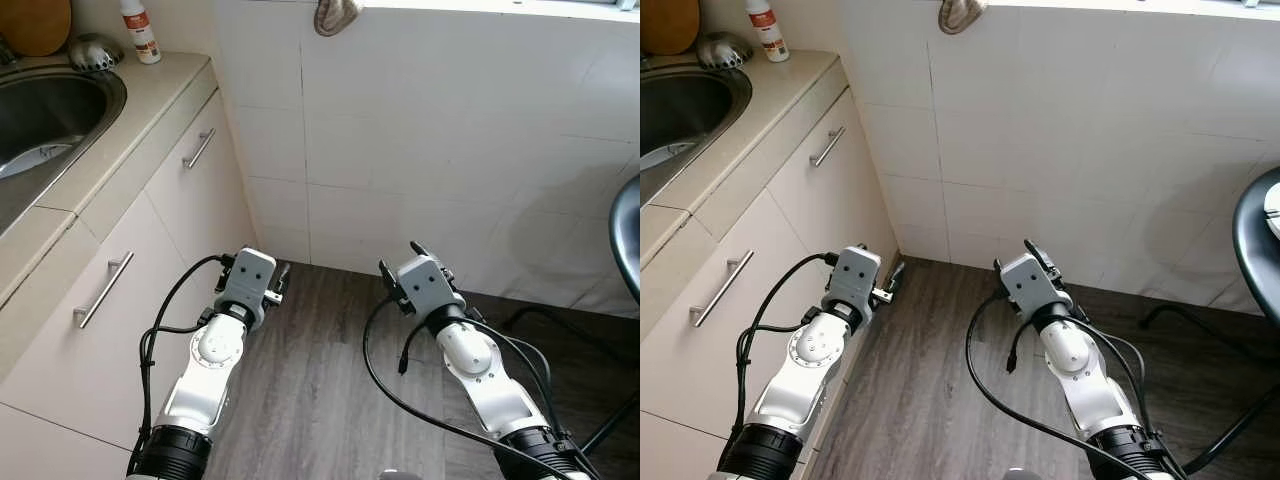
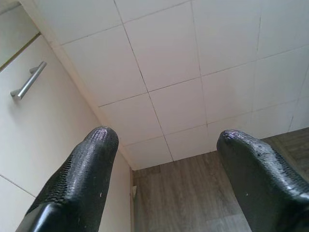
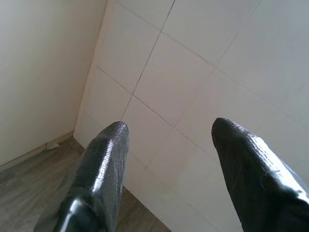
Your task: Kitchen organization
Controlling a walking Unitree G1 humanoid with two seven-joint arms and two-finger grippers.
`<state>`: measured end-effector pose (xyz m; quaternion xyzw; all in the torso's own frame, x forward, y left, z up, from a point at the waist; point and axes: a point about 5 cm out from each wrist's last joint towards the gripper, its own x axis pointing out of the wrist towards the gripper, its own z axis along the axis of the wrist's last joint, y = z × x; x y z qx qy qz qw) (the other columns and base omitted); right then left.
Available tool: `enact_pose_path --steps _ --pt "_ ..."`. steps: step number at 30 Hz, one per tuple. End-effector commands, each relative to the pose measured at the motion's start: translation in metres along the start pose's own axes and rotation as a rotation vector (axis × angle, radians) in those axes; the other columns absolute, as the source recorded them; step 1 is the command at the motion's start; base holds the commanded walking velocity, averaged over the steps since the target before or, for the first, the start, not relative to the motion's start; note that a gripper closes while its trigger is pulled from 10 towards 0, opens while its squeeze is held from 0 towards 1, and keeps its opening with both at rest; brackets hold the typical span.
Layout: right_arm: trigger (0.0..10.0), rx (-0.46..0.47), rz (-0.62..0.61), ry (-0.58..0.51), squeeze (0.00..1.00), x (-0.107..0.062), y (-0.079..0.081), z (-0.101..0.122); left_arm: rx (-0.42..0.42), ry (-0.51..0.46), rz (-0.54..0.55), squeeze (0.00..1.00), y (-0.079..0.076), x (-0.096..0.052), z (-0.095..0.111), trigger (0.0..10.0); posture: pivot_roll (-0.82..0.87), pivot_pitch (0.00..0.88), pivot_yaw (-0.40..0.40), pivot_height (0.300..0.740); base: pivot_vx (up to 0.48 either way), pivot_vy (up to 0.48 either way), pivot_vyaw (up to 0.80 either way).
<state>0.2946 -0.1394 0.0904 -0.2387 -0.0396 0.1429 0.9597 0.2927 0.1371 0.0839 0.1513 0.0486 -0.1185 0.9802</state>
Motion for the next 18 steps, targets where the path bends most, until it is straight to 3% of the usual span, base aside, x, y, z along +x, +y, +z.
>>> enact_pose_path --steps 1,7,13,18 --pt "10.0 0.016 0.002 -0.009 0.0 0.002 -0.001 0.001 -0.005 -0.003 0.008 0.0 0.0 0.001 0.0 10.0 -0.18 0.0 0.018 0.74 0.0 0.0 0.0" --pt "10.0 0.011 0.017 -0.047 0.0 0.004 0.0 0.006 0.0 0.0 0.007 0.0 -0.003 0.002 -0.002 10.0 -0.18 0.0 0.025 0.74 0.0 0.0 0.0" --pt "10.0 -0.056 -0.002 -0.055 0.0 0.009 -0.02 0.006 -0.017 0.008 -0.021 0.0 -0.01 0.001 -0.005 10.0 -0.19 0.0 0.01 0.74 0.0 0.0 0.0" --pt "10.0 -0.066 0.005 -0.053 0.0 0.007 -0.02 0.004 -0.022 0.009 -0.026 0.0 -0.015 -0.002 -0.005 10.0 -0.19 0.01 0.0 0.74 0.0 0.0 0.0"
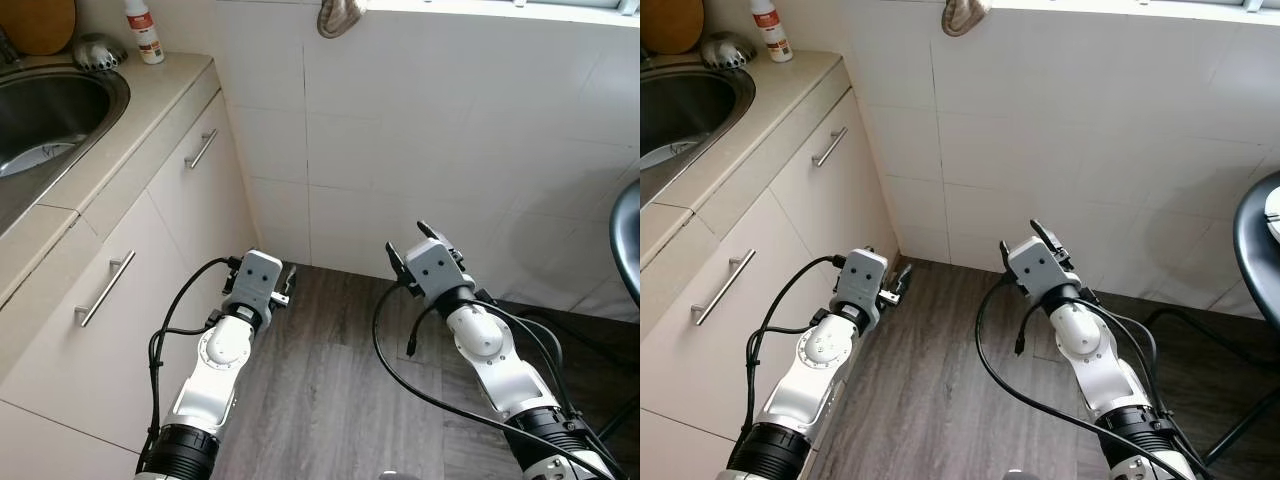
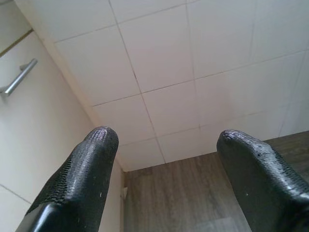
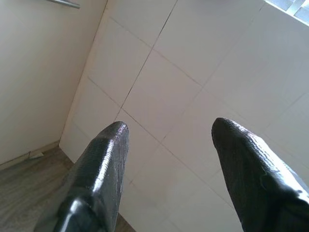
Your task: Kitchen organization
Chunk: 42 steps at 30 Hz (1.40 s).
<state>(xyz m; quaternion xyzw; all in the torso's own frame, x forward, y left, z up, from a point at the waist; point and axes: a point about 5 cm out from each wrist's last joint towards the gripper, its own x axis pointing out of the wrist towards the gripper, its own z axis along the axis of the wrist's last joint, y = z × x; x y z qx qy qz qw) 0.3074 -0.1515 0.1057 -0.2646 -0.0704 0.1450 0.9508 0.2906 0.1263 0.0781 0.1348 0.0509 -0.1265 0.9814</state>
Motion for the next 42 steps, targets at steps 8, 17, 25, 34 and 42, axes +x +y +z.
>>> enact_pose_path --steps 8,17,25,34,42 --pt "10.0 -0.01 0.066 -0.005 0.0 0.001 0.014 -0.002 -0.015 0.019 0.017 0.0 0.001 -0.01 -0.005 10.0 -0.15 0.032 -0.017 0.74 0.0 0.0 0.0" --pt "10.0 -0.007 0.025 0.014 0.0 -0.005 0.004 -0.007 -0.054 0.024 -0.043 0.0 -0.002 -0.005 -0.002 10.0 -0.18 0.041 0.001 0.74 0.0 0.0 0.0" --pt "10.0 -0.004 0.023 0.015 0.0 -0.003 0.003 -0.007 -0.055 0.021 -0.025 0.0 0.0 -0.004 0.0 10.0 -0.18 0.04 0.001 0.74 0.0 0.0 0.0" --pt "10.0 -0.007 0.03 0.019 0.0 -0.001 0.002 -0.008 -0.077 0.021 -0.011 0.0 0.002 -0.005 0.0 10.0 -0.17 0.039 -0.017 0.74 0.0 0.0 0.0" --pt "10.0 -0.008 0.032 0.023 0.0 -0.003 0.004 -0.009 -0.061 0.026 -0.014 0.0 0.001 -0.007 -0.002 10.0 -0.18 0.051 0.006 0.74 0.0 0.0 0.0"
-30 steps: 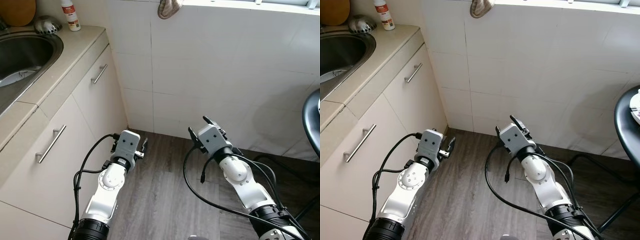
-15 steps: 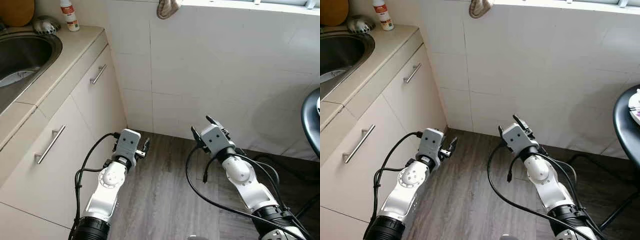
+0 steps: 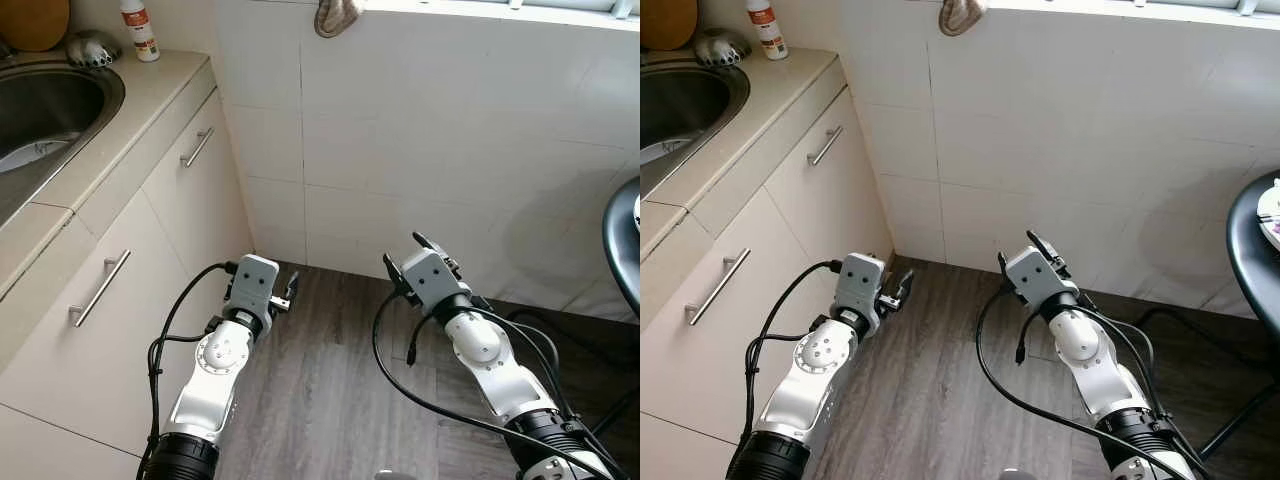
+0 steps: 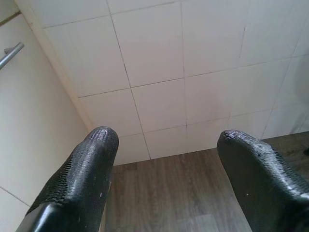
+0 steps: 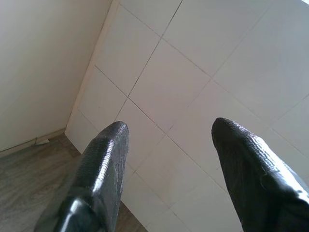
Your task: Kitchen organization
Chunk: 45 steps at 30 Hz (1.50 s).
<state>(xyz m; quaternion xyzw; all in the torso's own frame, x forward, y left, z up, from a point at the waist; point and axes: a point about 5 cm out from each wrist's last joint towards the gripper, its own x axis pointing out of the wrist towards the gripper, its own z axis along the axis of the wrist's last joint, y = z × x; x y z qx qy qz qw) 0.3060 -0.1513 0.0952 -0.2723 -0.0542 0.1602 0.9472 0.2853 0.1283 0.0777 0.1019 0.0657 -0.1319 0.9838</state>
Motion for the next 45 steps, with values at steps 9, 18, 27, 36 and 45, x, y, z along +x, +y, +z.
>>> enact_pose_path --steps 9,18,27,36,45 --pt "10.0 0.004 -0.036 0.001 0.0 -0.007 -0.0044 -0.0015 0.014 0.035 -0.057 0.0 -0.0045 -0.0006 -0.0052 10.0 -0.19 0.058 0.017 0.74 0.0 0.0 0.0" --pt "10.0 -0.024 0.005 -0.019 0.0 -0.0034 0.0013 0.0025 -0.004 0.03 -0.034 0.0 -0.0058 -0.003 -0.0057 10.0 -0.19 0.06 -0.007 0.74 0.0 0.0 0.0" --pt "10.0 -0.008 0.011 -0.006 0.0 -0.0036 0.0009 0.0001 -0.052 0.027 -0.024 0.0 -0.0049 -0.0051 -0.0042 10.0 -0.17 0.055 -0.013 0.74 0.0 0.0 0.0" --pt "10.0 -0.001 0.0 -0.004 0.0 -0.0016 -0.0005 0.0001 -0.056 0.031 -0.032 0.0 -0.0029 -0.0029 -0.0034 10.0 -0.17 0.044 -0.008 0.74 0.0 0.0 0.0" --pt "10.0 -0.01 0.014 -0.001 0.0 0.0024 -0.002 -0.0004 -0.068 0.027 -0.01 0.0 -0.0014 -0.0033 -0.0024 10.0 -0.15 0.039 -0.028 0.74 0.0 0.0 0.0"
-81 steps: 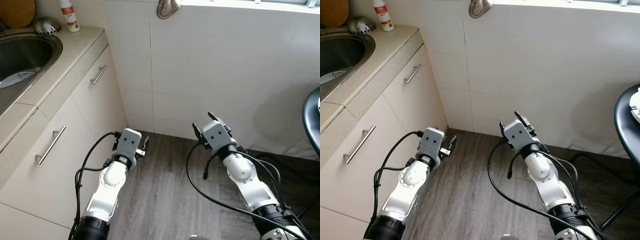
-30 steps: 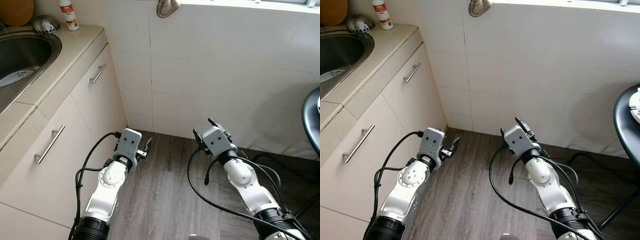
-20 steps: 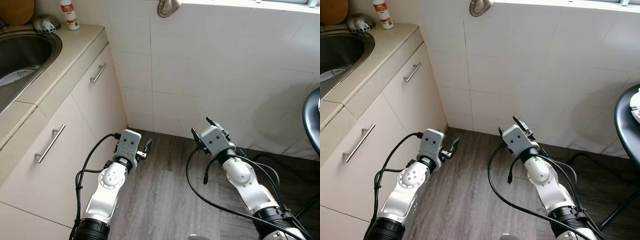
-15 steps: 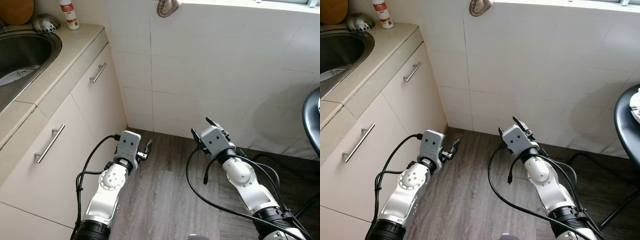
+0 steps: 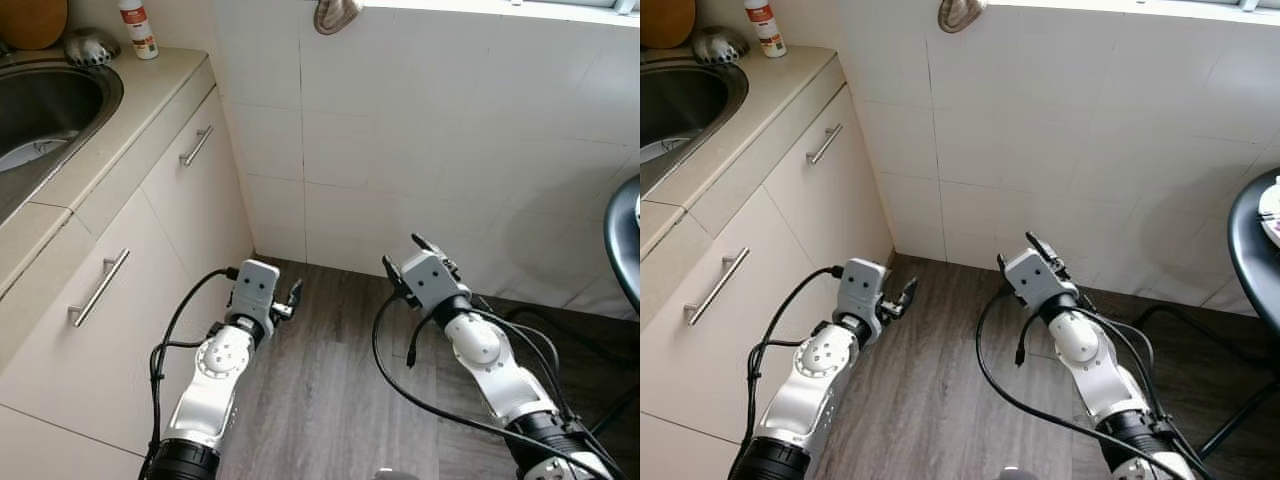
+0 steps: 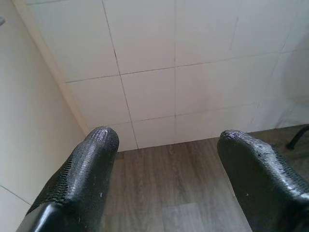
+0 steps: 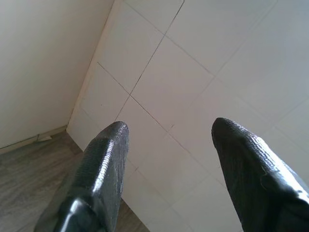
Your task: Kitchen organization
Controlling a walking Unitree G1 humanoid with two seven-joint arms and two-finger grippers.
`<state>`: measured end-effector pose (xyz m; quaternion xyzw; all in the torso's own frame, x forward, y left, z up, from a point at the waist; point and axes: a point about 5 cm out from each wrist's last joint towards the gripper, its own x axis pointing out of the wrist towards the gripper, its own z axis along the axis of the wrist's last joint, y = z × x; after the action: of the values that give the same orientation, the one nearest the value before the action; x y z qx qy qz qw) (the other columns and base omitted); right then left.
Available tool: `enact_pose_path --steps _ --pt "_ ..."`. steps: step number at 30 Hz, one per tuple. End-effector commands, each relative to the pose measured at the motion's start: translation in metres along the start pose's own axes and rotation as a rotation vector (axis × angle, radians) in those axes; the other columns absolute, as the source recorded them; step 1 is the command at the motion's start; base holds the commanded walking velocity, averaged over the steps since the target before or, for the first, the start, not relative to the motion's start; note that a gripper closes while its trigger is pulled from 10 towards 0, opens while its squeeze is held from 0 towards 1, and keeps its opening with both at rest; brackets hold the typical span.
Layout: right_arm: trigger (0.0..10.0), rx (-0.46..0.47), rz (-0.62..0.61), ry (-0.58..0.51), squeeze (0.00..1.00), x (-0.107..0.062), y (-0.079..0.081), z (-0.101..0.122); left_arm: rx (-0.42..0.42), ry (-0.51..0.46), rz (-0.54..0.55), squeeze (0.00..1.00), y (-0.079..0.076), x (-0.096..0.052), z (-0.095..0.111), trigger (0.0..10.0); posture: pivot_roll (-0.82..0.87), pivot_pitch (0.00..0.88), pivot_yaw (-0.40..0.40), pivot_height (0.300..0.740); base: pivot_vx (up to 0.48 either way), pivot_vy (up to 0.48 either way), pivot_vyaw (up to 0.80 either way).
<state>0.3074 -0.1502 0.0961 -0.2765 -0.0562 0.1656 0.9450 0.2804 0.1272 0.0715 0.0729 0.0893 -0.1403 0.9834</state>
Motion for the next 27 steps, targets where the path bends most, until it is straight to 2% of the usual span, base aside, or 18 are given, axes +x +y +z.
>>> enact_pose_path --steps 1,7,10,12,13,15,16,18,19,22,25,26,27 --pt "10.0 0.0 0.003 0.005 0.0 0.001 -0.002 -0.002 -0.003 -0.008 0.017 0.0 0.002 0.0 0.003 10.0 -0.15 0.042 -0.032 0.74 0.0 0.0 0.0" --pt "10.0 0.008 0.006 -0.002 0.0 0.003 -0.001 0.001 0.03 -0.005 0.038 0.0 0.003 -0.005 0.001 10.0 -0.14 0.049 -0.03 0.74 0.0 0.0 0.0" --pt "10.0 -0.002 -0.001 0.001 0.0 0.001 -0.001 0.0 0.046 0.005 -0.003 0.0 0.0 -0.002 0.001 10.0 -0.18 0.054 -0.006 0.74 0.0 0.0 0.0" --pt "10.0 -0.006 -0.031 0.005 0.0 -0.002 -0.008 -0.001 0.119 -0.029 -0.08 0.0 -0.003 0.004 0.012 10.0 -0.2 0.058 -0.002 0.74 0.0 0.0 0.0" --pt "10.0 -0.011 -0.046 0.008 0.0 -0.004 -0.012 -0.003 0.169 -0.091 -0.13 0.0 -0.001 0.012 0.029 10.0 -0.2 0.058 -0.002 0.74 0.0 0.0 0.0" --pt "10.0 -0.012 -0.049 0.008 0.0 -0.005 -0.013 -0.003 0.176 -0.104 -0.14 0.0 -0.001 0.013 0.032 10.0 -0.2 0.058 -0.002 0.74 0.0 0.0 0.0" --pt "10.0 -0.017 -0.059 0.013 0.0 -0.004 -0.016 -0.004 0.226 -0.175 -0.17 0.0 0.01 0.034 0.061 10.0 -0.2 0.054 0.009 0.74 0.0 0.0 0.0" --pt "10.0 -0.025 -0.064 0.013 0.0 -0.003 -0.017 -0.004 0.283 -0.223 -0.15 0.0 0.026 0.055 0.092 10.0 -0.22 0.047 0.025 0.74 0.0 0.0 0.0" --pt "10.0 -0.025 -0.064 0.013 0.0 -0.003 -0.017 -0.004 0.283 -0.223 -0.15 0.0 0.026 0.055 0.092 10.0 -0.22 0.047 0.025 0.74 0.0 0.0 0.0" --pt "10.0 -0.039 -0.082 0.003 0.0 -0.005 -0.022 -0.001 0.297 -0.261 -0.106 0.0 0.037 0.066 0.117 10.0 -0.24 0.045 0.039 0.74 0.0 0.0 0.0" --pt "10.0 -0.046 -0.109 0.012 0.0 -0.008 -0.03 -0.003 0.284 -0.251 -0.126 0.0 0.032 0.065 0.108 10.0 -0.25 0.047 0.04 0.74 0.0 0.0 0.0" --pt "10.0 -0.047 -0.116 0.018 0.0 -0.011 -0.032 -0.004 0.276 -0.225 -0.148 0.0 0.025 0.06 0.091 10.0 -0.25 0.059 0.038 0.74 0.0 0.0 0.0" --pt "10.0 -0.048 -0.118 0.02 0.0 -0.012 -0.032 -0.005 0.273 -0.215 -0.156 0.0 0.022 0.058 0.084 10.0 -0.25 0.059 0.038 0.74 0.0 0.0 0.0"
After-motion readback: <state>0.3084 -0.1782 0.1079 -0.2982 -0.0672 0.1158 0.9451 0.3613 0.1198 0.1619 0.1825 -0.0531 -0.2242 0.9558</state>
